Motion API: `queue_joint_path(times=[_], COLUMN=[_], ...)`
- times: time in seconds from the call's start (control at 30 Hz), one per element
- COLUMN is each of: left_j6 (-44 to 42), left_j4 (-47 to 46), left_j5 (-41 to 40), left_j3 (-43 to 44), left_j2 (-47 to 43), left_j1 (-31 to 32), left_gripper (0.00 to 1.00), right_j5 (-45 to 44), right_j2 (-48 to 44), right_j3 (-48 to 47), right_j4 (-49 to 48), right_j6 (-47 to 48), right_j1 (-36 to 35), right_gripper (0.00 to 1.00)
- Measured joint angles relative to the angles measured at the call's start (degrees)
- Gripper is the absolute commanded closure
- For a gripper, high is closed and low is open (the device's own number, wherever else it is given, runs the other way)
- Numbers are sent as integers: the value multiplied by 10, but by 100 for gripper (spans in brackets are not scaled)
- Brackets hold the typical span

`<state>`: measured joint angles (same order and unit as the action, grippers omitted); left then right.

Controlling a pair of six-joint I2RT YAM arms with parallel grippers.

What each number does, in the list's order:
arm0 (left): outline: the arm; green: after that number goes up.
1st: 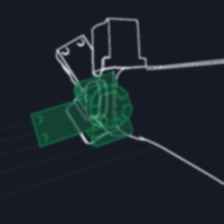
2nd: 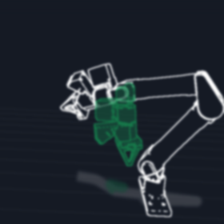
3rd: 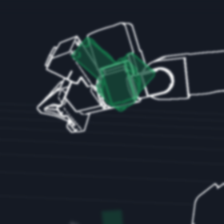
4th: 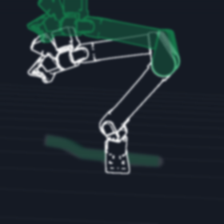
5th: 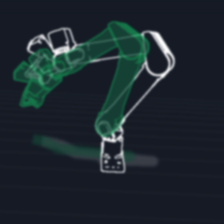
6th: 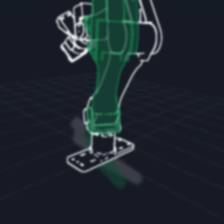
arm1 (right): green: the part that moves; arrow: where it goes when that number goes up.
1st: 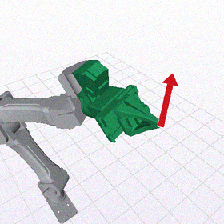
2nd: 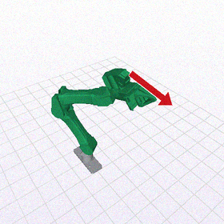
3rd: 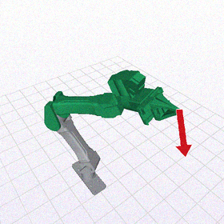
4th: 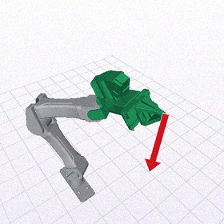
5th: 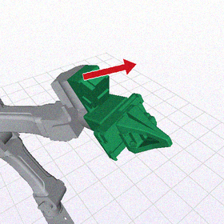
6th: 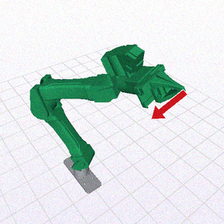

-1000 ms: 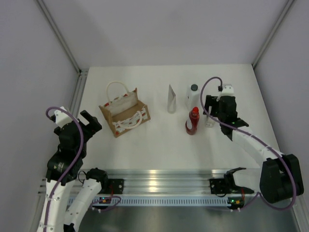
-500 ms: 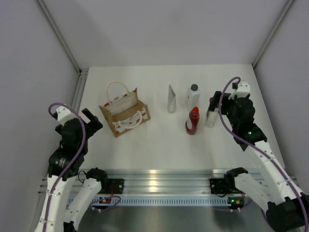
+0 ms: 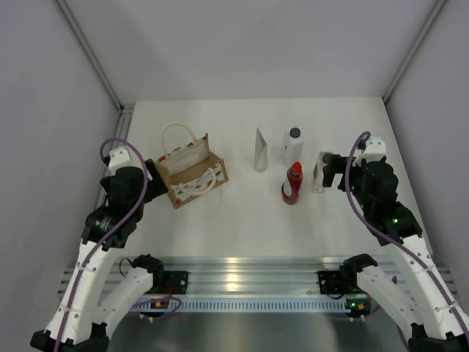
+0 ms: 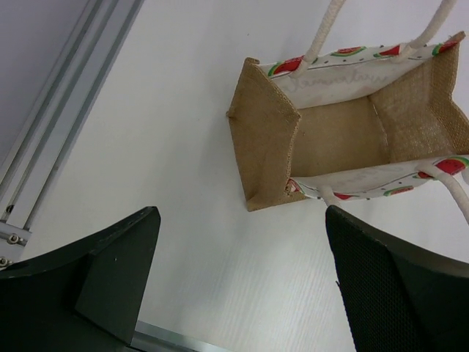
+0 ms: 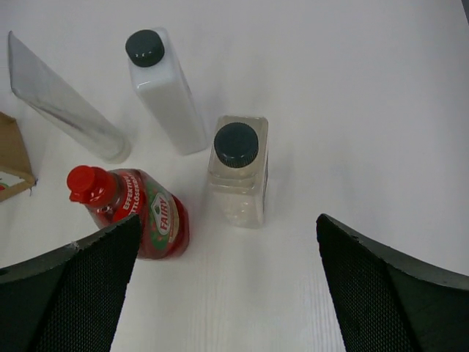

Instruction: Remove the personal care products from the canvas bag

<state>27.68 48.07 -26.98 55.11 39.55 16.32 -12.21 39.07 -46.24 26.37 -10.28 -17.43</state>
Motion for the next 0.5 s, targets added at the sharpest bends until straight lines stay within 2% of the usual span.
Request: queue_joint_path(times=[0.2, 0.5], left_j6=[-26, -56], left_j4=[-3, -20], left_j5=[-37, -31], left_j3=[-9, -36], left_j2=[-31, -79], left_j1=[74, 89], left_gripper=[2, 2], right_j5=[0, -49], right_j2=[-57, -184], right_j3=[-9, -14], right_j4=[57, 98], right_j6=[1, 20], right_j1=[-13, -15], right_gripper=[1, 1])
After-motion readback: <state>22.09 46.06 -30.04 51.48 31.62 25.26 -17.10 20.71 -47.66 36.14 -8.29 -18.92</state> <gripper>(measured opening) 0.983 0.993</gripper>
